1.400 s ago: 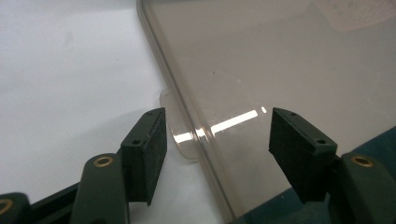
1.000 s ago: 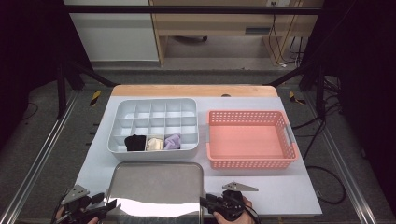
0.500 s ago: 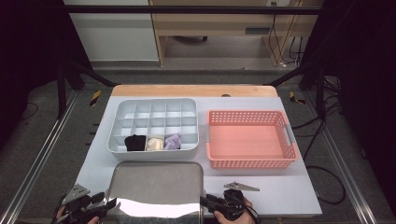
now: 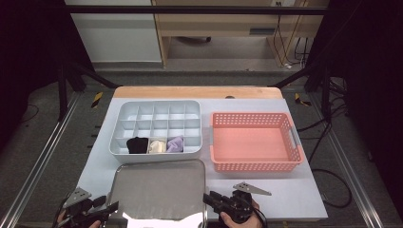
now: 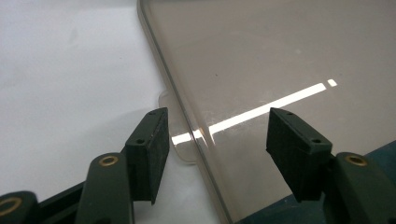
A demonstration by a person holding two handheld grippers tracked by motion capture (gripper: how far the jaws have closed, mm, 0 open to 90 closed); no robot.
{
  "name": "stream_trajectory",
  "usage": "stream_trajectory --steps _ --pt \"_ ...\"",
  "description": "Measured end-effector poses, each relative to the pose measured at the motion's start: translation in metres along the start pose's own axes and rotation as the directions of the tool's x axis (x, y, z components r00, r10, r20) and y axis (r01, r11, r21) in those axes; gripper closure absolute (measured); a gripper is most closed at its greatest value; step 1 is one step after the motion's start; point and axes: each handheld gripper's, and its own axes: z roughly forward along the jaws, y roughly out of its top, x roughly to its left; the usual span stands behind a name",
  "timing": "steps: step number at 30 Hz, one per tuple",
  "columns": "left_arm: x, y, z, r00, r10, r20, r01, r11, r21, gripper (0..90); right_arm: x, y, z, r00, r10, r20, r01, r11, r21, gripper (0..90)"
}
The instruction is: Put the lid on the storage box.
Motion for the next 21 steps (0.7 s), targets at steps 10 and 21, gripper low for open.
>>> stream_trajectory --steps 10,21 --pt "0.003 0.000 -0.001 0.9998 -0.013 0.015 0.013 0.9999 -0.009 37.9 0.011 0.011 -0.002 0.9990 -0.032 -0.030 0.029 0.995 -0.094 61.2" --pt "0.005 0.000 -0.001 0.9992 -0.030 0.028 0.030 0.9995 -0.007 37.5 0.013 0.012 -0.001 0.9974 -0.026 -0.068 0.015 0.988 -0.152 60.2"
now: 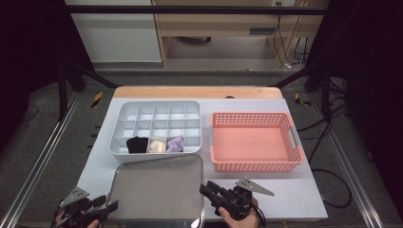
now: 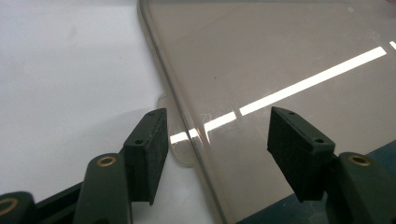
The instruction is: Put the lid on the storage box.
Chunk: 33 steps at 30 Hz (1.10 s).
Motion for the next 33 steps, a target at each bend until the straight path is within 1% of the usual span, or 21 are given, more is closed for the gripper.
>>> stream_trajectory --steps 1,3,4,5,6,8,11,12,13,14,15,17,23,25,26,27,28,29,30,31,33 --pt "0.000 0.000 0.000 1.0000 -0.001 0.000 0.001 1.0000 0.000 37.5 0.000 -0.002 0.001 1.0000 0.008 0.004 -0.008 1.000 -0.008 59.9" --pt "0.000 0.000 0.000 1.0000 -0.003 0.000 0.003 1.0000 -0.002 37.2 -0.002 -0.003 0.002 0.9999 0.014 0.003 -0.014 1.000 0.000 60.1" --pt "0.001 0.000 0.000 0.9999 -0.009 0.007 0.009 0.9999 -0.005 37.3 -0.002 -0.006 0.007 0.9997 0.025 -0.005 -0.025 1.000 0.017 65.8" --pt "0.001 0.000 0.000 0.9999 -0.011 0.009 0.011 0.9999 -0.004 37.4 -0.002 -0.008 0.010 0.9986 0.047 -0.024 -0.046 0.998 0.054 63.1" --pt "0.001 0.000 0.000 0.9999 -0.010 0.006 0.011 0.9999 -0.003 37.8 -0.001 -0.011 0.013 0.9993 0.026 -0.029 -0.024 0.998 0.065 64.2" --pt "0.001 0.000 0.000 1.0000 -0.005 0.003 0.005 1.0000 -0.001 38.0 0.000 -0.014 0.017 1.0000 -0.009 0.005 0.008 0.995 0.098 63.9" --pt "0.001 0.000 0.000 0.9999 -0.011 0.007 0.011 0.9999 -0.001 37.8 -0.003 -0.013 0.017 1.0000 -0.004 0.005 0.004 0.993 0.117 64.1" --pt "0.002 0.000 0.000 0.9998 -0.012 0.014 0.013 0.9999 -0.001 36.6 -0.004 -0.014 0.017 0.9996 -0.024 0.018 0.021 0.991 0.135 64.0" --pt "0.002 0.000 0.000 0.9998 -0.012 0.014 0.013 0.9999 -0.001 35.9 -0.004 -0.014 0.017 0.9996 -0.024 0.018 0.021 0.991 0.135 64.0" --pt "0.004 0.001 0.000 0.9996 -0.018 0.021 0.018 0.9998 -0.003 34.9 -0.005 -0.013 0.017 0.9986 -0.050 0.019 0.047 0.988 0.150 64.4" --pt "0.004 0.001 0.000 0.9994 -0.023 0.027 0.023 0.9997 -0.005 34.1 -0.005 -0.013 0.017 0.9980 -0.059 0.025 0.054 0.986 0.159 65.0" --pt "0.005 0.001 0.000 0.9992 -0.027 0.031 0.027 0.9996 -0.006 33.7 -0.007 -0.012 0.017 0.9985 -0.053 0.014 0.050 0.986 0.159 66.3" --pt "0.007 0.002 0.001 0.9986 -0.029 0.045 0.029 0.9996 -0.007 31.9 -0.008 -0.009 0.015 0.9979 -0.065 0.000 0.064 0.982 0.175 68.1" --pt "0.007 0.002 0.001 0.9985 -0.029 0.047 0.029 0.9996 -0.007 31.7 -0.008 -0.009 0.015 0.9974 -0.071 -0.002 0.071 0.981 0.178 68.6" --pt "0.007 0.002 0.001 0.9983 -0.028 0.051 0.028 0.9996 -0.007 30.0 -0.009 -0.009 0.015 0.9965 -0.083 -0.002 0.082 0.979 0.187 69.7" --pt "0.008 0.002 0.001 0.9976 -0.030 0.063 0.030 0.9995 -0.006 30.0 -0.009 -0.009 0.015 0.9965 -0.083 -0.002 0.082 0.979 0.187 69.7" --pt "0.010 0.003 0.001 0.9956 -0.039 0.085 0.040 0.9992 -0.008 26.7 -0.010 -0.009 0.015 0.9948 -0.102 0.006 0.098 0.974 0.203 70.9" --pt "0.010 0.003 0.001 0.9956 -0.039 0.085 0.040 0.9992 -0.008 25.6 -0.010 -0.009 0.015 0.9948 -0.102 0.006 0.098 0.974 0.203 70.9" --pt "0.011 0.003 0.002 0.9943 -0.044 0.097 0.045 0.9989 -0.009 24.8 -0.010 -0.008 0.014 0.9934 -0.115 0.009 0.110 0.971 0.211 71.9" --pt "0.012 0.003 0.002 0.9925 -0.045 0.114 0.046 0.9989 -0.008 24.7 -0.010 -0.008 0.014 0.9931 -0.117 0.010 0.112 0.970 0.216 72.2" --pt "0.012 0.003 0.002 0.9906 -0.041 0.131 0.042 0.9991 -0.008 26.8 -0.011 -0.008 0.015 0.9922 -0.125 0.008 0.120 0.969 0.218 72.3"
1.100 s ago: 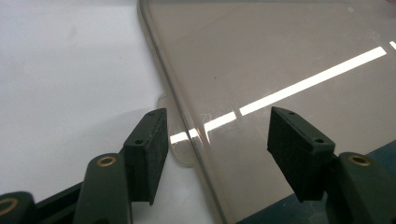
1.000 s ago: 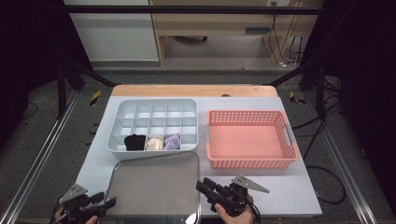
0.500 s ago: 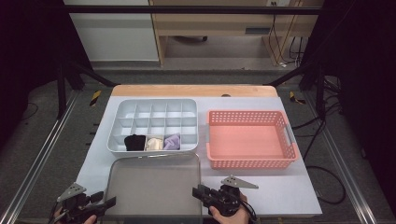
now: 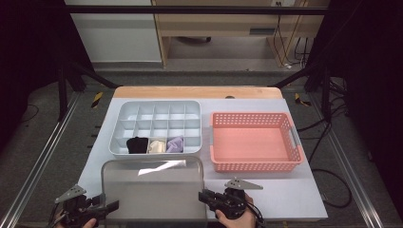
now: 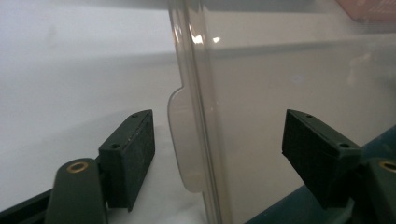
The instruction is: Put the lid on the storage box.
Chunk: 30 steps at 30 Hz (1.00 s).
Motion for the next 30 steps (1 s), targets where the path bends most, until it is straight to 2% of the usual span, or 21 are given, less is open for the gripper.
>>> stream_trajectory --steps 4,8,15,16,19,20,25,30 --pt "-0.002 0.001 0.001 0.9996 0.021 0.019 -0.022 0.9997 0.009 35.1 -0.001 0.000 0.001 0.9999 0.011 -0.002 -0.011 1.000 0.005 72.1" --pt "-0.003 0.001 0.001 0.9996 0.022 0.015 -0.022 0.9998 -0.002 36.4 -0.002 0.000 0.001 0.9999 0.015 -0.002 -0.015 1.000 0.013 72.0" --pt "-0.006 0.008 -0.010 0.9997 0.020 0.011 -0.019 0.9962 -0.085 42.9 0.000 0.003 0.000 0.9999 0.008 0.012 -0.008 1.000 0.016 71.7" --pt "-0.006 0.008 -0.010 0.9997 0.020 0.011 -0.019 0.9962 -0.085 43.5 0.000 0.003 0.000 0.9999 0.008 0.012 -0.008 1.000 0.016 71.7" --pt "-0.010 0.019 -0.018 0.9995 0.029 0.009 -0.027 0.9896 -0.141 44.2 0.006 0.011 -0.005 0.9999 -0.007 0.009 0.007 1.000 -0.003 71.6" --pt "-0.010 0.019 -0.018 0.9995 0.029 0.009 -0.027 0.9896 -0.141 44.2 0.007 0.013 -0.006 0.9999 -0.009 0.010 0.009 1.000 -0.006 71.4" --pt "-0.017 0.040 -0.022 0.9980 0.064 -0.001 -0.063 0.9828 -0.173 44.4 0.007 0.024 -0.010 0.9998 -0.011 0.015 0.011 1.000 -0.029 70.8" --pt "-0.022 0.060 -0.020 0.9971 0.076 0.004 -0.073 0.9775 -0.198 44.6 0.007 0.040 -0.017 0.9988 -0.038 0.031 0.040 0.997 -0.062 70.0"
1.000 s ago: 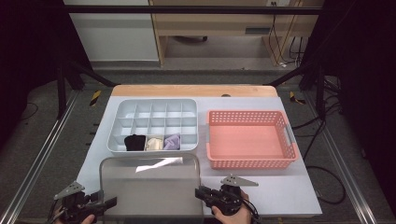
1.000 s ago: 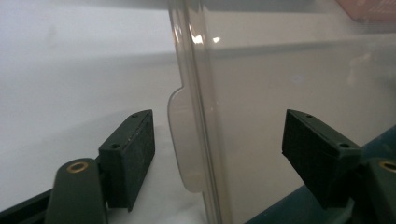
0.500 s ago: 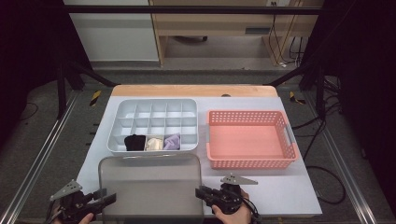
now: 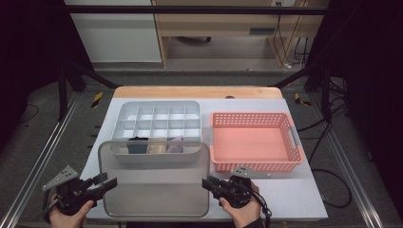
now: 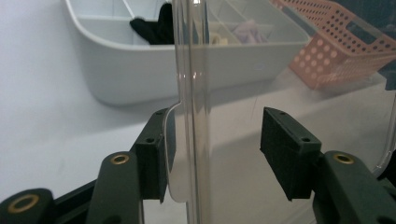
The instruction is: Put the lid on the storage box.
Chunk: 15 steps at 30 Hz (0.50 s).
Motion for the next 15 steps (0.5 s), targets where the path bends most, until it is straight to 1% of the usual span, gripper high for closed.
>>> stream_trajectory --steps 3,4,5,9,10,15 --pt "-0.002 0.010 0.002 1.0000 0.002 0.002 -0.002 0.9995 -0.031 44.5 0.000 0.009 -0.002 0.9998 -0.019 0.009 0.019 1.000 -0.015 69.6" --pt "-0.002 0.014 0.003 1.0000 0.008 0.002 -0.008 0.9992 -0.039 44.5 0.000 0.012 -0.003 0.9996 -0.026 0.013 0.027 0.999 -0.019 69.4" --pt "-0.003 0.017 0.003 0.9999 0.012 0.001 -0.012 0.9988 -0.048 44.6 0.000 0.014 -0.003 0.9996 -0.024 0.015 0.024 0.999 -0.022 69.3" --pt "-0.002 0.029 0.006 0.9998 0.013 0.012 -0.012 0.9976 -0.069 45.2 -0.001 0.026 -0.005 0.9992 -0.037 0.016 0.037 0.998 -0.041 69.3" --pt "-0.002 0.032 0.007 0.9998 0.018 0.011 -0.017 0.9974 -0.070 45.4 -0.002 0.030 -0.005 0.9991 -0.039 0.019 0.040 0.998 -0.049 69.2" --pt "0.000 0.043 0.015 0.9997 0.021 0.010 -0.020 0.9945 -0.103 45.4 -0.005 0.046 -0.004 0.9972 -0.068 0.032 0.071 0.994 -0.080 69.1"
